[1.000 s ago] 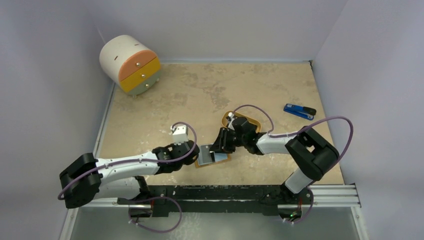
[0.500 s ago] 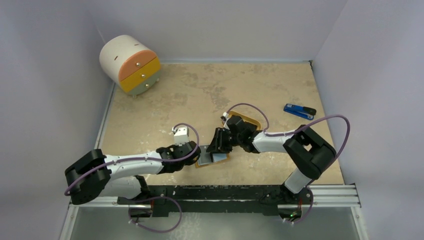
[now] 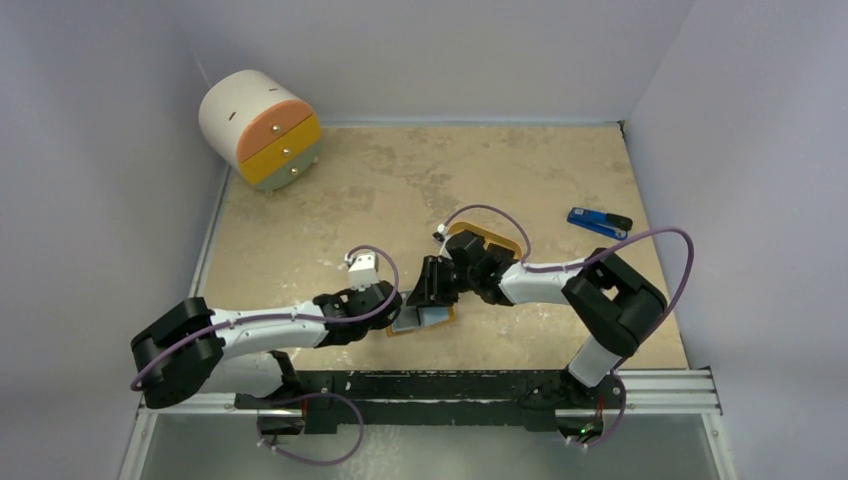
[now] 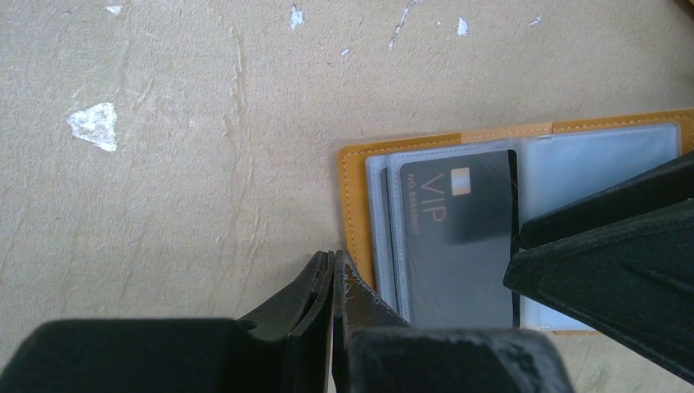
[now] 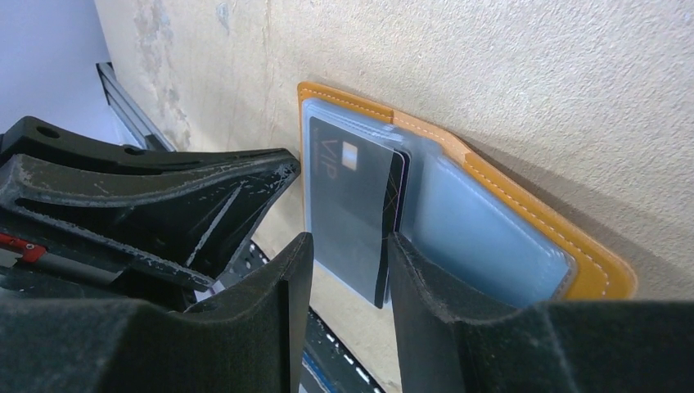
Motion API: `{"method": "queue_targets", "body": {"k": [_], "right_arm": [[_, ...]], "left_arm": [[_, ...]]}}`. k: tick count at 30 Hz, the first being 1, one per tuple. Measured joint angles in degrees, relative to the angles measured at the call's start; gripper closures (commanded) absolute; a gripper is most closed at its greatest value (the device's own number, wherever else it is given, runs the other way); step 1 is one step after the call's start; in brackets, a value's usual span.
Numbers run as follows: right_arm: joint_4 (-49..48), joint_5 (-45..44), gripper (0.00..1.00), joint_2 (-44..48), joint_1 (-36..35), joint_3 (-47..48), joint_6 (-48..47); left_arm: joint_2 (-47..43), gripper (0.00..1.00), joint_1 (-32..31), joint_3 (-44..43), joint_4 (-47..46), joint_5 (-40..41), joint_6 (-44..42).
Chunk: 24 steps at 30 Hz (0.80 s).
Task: Put the credit cards into the card holder
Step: Insert the credit card into the card holder.
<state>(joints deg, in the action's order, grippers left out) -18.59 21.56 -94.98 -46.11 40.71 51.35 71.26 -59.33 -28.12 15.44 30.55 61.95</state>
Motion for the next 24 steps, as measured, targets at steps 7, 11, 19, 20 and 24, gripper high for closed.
{"method": "queue_targets", "body": {"k": [7,11,19,20,24], "right_arm": [[2.1,-0.2,0.57,0.5,-0.2,0.5,-0.7],[8.8,-2.8,0.56,6.0,-0.4,1.0,-2.4],[25.5,-12.0,0.55,21.0,-0.5,5.9,-6.7],[27.4,-13.9,0.55,21.9,-0.5,6.2,-7.4],[33.6,-20.0,0.48,22.4,-0.5,6.4,-10.6]], "left_arm": [[0.1,0.99,0.4,0.4,-0.8,-0.2,0.0],[-0.5,0.98,0.5,0.4,-0.6,-0.2,0.0],[-7.0,0.97,0.8,0.0,2.7,0.0,-0.3],[-7.7,0.97,0.8,-0.4,3.2,-0.1,-0.5],[-8.2,0.98,0.8,-2.7,2.6,-1.2,-1.7]]}}
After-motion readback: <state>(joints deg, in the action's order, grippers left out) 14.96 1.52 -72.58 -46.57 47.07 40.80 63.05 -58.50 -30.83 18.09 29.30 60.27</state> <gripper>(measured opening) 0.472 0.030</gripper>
